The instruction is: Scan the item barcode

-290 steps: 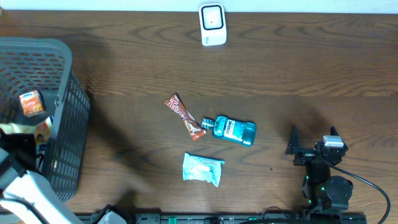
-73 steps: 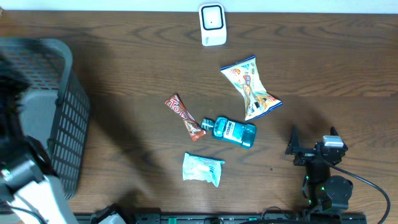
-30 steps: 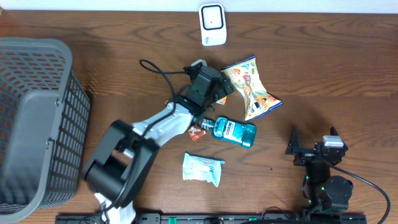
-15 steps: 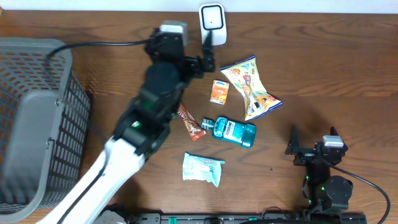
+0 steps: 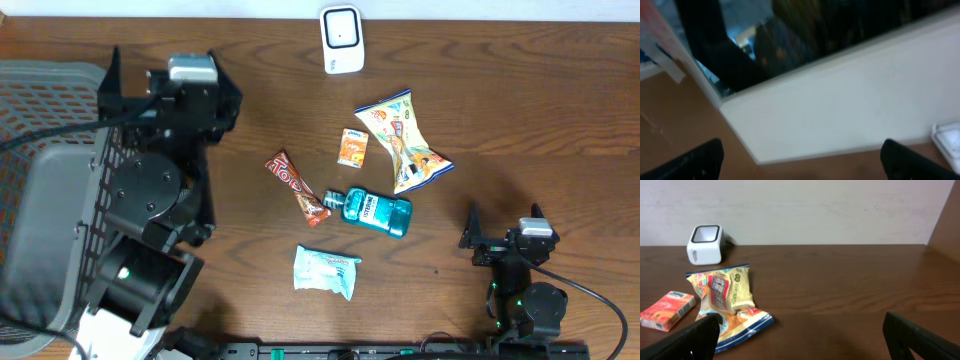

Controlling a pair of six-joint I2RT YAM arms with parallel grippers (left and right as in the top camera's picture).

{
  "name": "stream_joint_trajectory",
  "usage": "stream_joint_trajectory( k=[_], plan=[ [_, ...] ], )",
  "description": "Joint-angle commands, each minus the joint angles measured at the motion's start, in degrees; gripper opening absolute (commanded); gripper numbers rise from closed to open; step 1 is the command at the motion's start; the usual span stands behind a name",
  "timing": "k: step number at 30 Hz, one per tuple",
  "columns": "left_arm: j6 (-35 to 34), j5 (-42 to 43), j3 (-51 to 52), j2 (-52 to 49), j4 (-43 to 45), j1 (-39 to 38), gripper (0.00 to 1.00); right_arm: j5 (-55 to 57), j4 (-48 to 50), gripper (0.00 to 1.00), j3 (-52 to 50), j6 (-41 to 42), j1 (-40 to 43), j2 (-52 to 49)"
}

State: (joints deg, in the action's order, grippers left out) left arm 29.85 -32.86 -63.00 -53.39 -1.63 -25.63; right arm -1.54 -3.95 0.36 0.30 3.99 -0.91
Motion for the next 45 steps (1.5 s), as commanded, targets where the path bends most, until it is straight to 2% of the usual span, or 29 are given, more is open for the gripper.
stream_joint_trajectory(
  k=[1, 2, 3, 8, 11, 13, 17, 22, 25, 28, 32, 36, 37, 40, 45],
  plan=[
    [3.4, 6.1, -0.7, 3.9, -5.9, 1.1, 1.00, -0.1, -0.2, 0.99, 0.0, -0.8, -0.2, 0.2],
    [0.6, 10.6, -0.7, 5.8, -8.9, 1.5, 1.00, -0.1, -0.2, 0.99, 0.0, -0.8, -0.2, 0.2],
    [-6.1, 18.7, -0.6, 8.8, -13.2, 2.3, 1.00, -0.1, -0.2, 0.99, 0.0, -0.8, -0.2, 0.2],
    [-18.1, 35.3, 1.3, 17.2, -16.8, 5.6, 1.00, -0.1, -0.2, 0.99, 0.0, -0.8, -0.2, 0.2],
    [-23.2, 37.0, 2.9, 21.4, -17.4, 8.2, 1.00, -0.1, -0.2, 0.99, 0.0, -0.8, -0.2, 0.2],
    [-29.7, 37.0, 4.6, 25.4, -18.7, 11.2, 1.00, -0.1, -0.2, 0.99, 0.0, -0.8, -0.2, 0.2],
    [-37.7, 37.0, 6.3, 31.0, -18.8, 10.8, 1.00, -0.1, -0.2, 0.99, 0.0, -0.8, -0.2, 0.2],
    [-38.1, 41.4, 6.4, 38.9, -18.9, 10.1, 1.00, -0.1, -0.2, 0.99, 0.0, -0.8, -0.2, 0.2],
    [-38.1, 47.5, 6.4, 42.7, -18.9, 10.1, 1.00, -0.7, -0.2, 0.99, 0.0, -0.3, -0.2, 0.2],
    [-38.1, 53.1, 6.4, 45.2, -19.1, 10.5, 1.00, -6.1, 0.1, 0.99, 0.0, 7.6, -0.3, 0.2],
    [-38.1, 53.6, 6.4, 47.2, -19.4, 10.6, 1.00, -14.3, 0.7, 0.99, 0.0, 30.6, -0.3, 0.2],
    [-38.1, 53.6, 6.7, 49.2, -20.0, 10.7, 1.00, -24.7, 1.4, 0.99, 0.0, 44.5, -0.3, 0.2],
    [-37.5, 53.6, 7.1, 50.5, -20.0, 11.1, 1.00, -32.1, 1.4, 0.99, 0.0, 48.7, -0.3, 0.2],
    [-37.0, 52.3, 7.6, 52.5, -20.2, 12.2, 1.00, -43.6, 1.0, 0.99, 0.0, 51.4, -0.3, 0.2],
    [-37.0, 51.2, 8.0, 53.2, -20.5, 14.8, 1.00, -50.3, 0.4, 0.99, 0.0, 58.8, -0.3, 0.2]
  ],
)
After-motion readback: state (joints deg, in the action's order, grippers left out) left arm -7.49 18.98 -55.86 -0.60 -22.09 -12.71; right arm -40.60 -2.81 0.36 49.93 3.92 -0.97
